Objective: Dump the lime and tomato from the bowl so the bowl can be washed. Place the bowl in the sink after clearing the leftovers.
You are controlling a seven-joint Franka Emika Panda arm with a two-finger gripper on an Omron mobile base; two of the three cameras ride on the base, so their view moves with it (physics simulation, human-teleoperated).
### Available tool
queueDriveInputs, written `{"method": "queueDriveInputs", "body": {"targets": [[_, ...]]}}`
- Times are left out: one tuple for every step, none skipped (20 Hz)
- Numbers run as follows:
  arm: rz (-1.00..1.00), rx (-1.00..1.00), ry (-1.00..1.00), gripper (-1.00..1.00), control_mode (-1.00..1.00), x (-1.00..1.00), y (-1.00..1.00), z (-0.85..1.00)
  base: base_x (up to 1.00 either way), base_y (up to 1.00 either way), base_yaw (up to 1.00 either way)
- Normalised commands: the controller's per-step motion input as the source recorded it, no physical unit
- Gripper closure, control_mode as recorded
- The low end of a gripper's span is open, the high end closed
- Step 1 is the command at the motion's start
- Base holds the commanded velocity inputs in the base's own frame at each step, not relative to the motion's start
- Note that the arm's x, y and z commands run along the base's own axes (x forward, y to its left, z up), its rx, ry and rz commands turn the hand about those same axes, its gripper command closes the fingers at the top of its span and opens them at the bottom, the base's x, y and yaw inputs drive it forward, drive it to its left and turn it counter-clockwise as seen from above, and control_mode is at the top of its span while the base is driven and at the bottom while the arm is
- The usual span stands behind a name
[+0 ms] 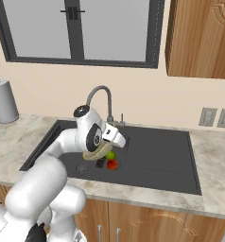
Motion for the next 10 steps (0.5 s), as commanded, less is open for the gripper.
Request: {"method": "queueDriveInputs", "body": {"targets": [[0.01,0.33,0.36,1.00,-1.00,0.00,1.00,0.00,0.00,0.00,0.00],[0.00,0.33,0.31,1.00,-1.00,-0.02,1.00,0.00,0.00,0.00,0.00],[0.00,0.33,0.26,1.00,-1.00,-0.04,1.00,0.00,0.00,0.00,0.00],[0.00,0.35,0.24,1.00,-1.00,0.00,1.00,0.00,0.00,0.00,0.00],[0.00,0.35,0.19,1.00,-1.00,0.00,1.00,0.00,0.00,0.00,0.00],[0.00,0.31,0.13,1.00,-1.00,0.00,1.00,0.00,0.00,0.00,0.00],[-0.05,0.25,0.00,1.00,-1.00,0.00,1.00,0.00,0.00,0.00,0.00],[-0.11,0.25,0.00,1.00,-1.00,0.00,1.00,-0.13,0.00,0.00,0.00],[-0.18,0.28,0.00,1.00,-1.00,0.00,1.00,-0.19,0.00,0.00,0.00],[-0.25,0.30,-0.01,1.00,-1.00,0.00,1.00,-0.26,0.00,0.00,0.00]]}}
